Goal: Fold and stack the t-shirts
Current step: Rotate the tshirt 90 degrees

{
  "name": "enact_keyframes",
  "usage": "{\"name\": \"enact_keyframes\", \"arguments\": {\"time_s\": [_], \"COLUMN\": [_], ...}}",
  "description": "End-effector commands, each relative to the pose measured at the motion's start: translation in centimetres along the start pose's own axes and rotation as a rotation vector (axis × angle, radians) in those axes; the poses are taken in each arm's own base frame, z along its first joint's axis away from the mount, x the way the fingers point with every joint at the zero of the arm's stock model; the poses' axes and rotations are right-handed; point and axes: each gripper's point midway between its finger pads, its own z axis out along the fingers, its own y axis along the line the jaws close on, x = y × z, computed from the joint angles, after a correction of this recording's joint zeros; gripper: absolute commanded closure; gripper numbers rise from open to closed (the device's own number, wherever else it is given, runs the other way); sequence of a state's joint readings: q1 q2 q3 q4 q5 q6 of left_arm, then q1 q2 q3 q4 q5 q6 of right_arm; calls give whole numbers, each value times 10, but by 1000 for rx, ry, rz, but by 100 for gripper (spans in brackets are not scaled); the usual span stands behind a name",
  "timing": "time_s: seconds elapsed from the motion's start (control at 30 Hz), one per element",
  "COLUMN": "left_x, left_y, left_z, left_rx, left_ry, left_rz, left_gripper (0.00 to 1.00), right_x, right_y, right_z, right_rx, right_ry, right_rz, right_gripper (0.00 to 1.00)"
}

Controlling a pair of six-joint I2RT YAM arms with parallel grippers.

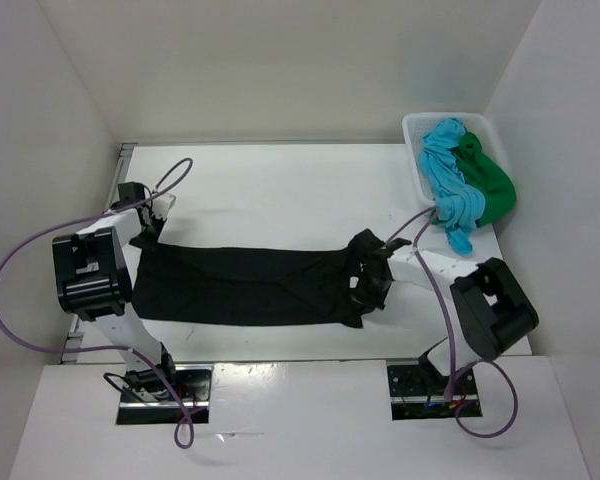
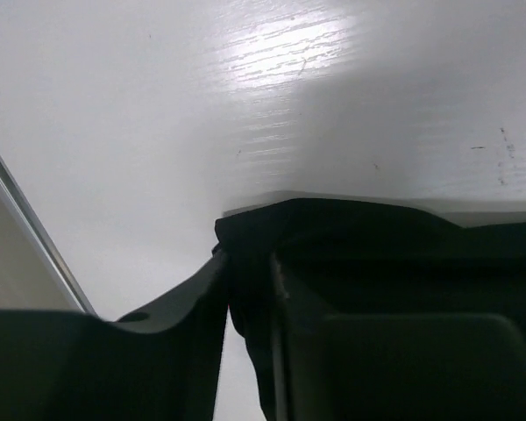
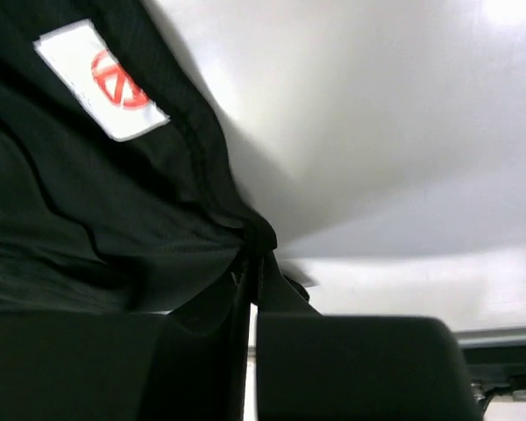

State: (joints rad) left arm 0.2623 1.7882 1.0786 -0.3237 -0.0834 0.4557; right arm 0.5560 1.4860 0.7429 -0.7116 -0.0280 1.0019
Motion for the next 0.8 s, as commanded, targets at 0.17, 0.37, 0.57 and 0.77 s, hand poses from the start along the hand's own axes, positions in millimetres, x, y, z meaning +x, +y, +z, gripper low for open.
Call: {"name": "enact_keyframes", "arguments": {"time_s": [0.17,0.37,0.57,0.77], "left_x": [58,73,72,67], "left_y": [-17,-23,-27,-31], "left_z": [-6,-26,-41,-59], "left_rx": [33,66,107,130], "left_ry": [160,226,257,240], "left_rz": [1,-24,-36,-78], "left_gripper": [74,69,48,41], "right_x": [-147,-268,-376,-401], "right_y": [53,132,204,200], "right_z": [12,-5,-34,-93], "right_rx": [39,29,45,-57], "right_ry": [-251,-440,-667,-741], "right_rz": [-115,-174,-280,-264], "right_gripper": [100,100,57,9]}}
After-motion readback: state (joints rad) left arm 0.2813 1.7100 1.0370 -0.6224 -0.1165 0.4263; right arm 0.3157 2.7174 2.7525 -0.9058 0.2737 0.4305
